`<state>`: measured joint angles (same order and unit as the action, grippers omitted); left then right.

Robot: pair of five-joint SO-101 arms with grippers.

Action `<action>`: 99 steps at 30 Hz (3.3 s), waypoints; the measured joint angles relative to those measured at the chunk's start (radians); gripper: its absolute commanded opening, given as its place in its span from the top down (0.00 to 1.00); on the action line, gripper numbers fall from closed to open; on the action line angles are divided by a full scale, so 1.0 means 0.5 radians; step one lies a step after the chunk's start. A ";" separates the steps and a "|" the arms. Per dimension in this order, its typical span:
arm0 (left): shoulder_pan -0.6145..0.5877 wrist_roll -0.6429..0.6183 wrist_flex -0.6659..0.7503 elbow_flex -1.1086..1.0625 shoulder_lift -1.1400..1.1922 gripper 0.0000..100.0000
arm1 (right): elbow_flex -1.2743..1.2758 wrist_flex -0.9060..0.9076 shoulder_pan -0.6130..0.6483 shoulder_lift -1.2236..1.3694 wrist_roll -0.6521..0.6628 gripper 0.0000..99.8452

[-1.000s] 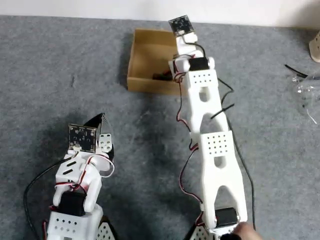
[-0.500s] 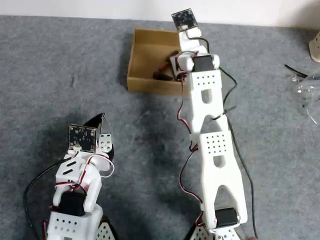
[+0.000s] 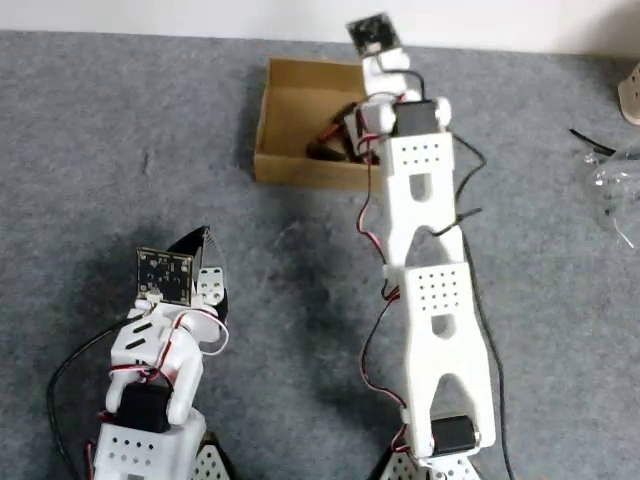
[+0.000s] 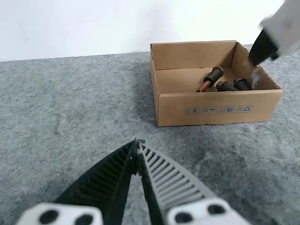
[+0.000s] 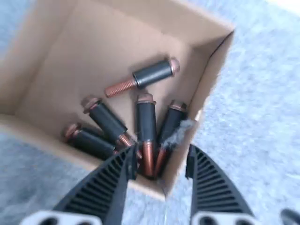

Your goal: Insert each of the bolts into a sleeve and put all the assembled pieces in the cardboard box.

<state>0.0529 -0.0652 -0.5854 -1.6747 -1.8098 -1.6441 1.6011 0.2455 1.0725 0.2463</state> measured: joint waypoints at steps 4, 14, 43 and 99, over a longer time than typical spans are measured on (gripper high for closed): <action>0.000 0.003 0.000 0.000 0.000 0.95 | -0.003 0.172 0.000 -0.212 -0.003 0.86; 0.000 0.003 0.000 0.000 0.000 0.95 | -0.015 0.282 0.012 -0.608 -0.003 0.86; 0.000 0.003 0.000 0.000 0.000 0.95 | 2.050 0.292 0.224 -2.995 -0.003 0.86; 0.276 0.258 -0.092 0.000 0.000 0.95 | 6.625 -1.025 -0.092 -5.800 -0.506 0.86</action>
<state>0.1910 0.0637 -0.6314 -1.6747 -1.8098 1.6686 1.0886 0.1995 -1.8274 -0.0069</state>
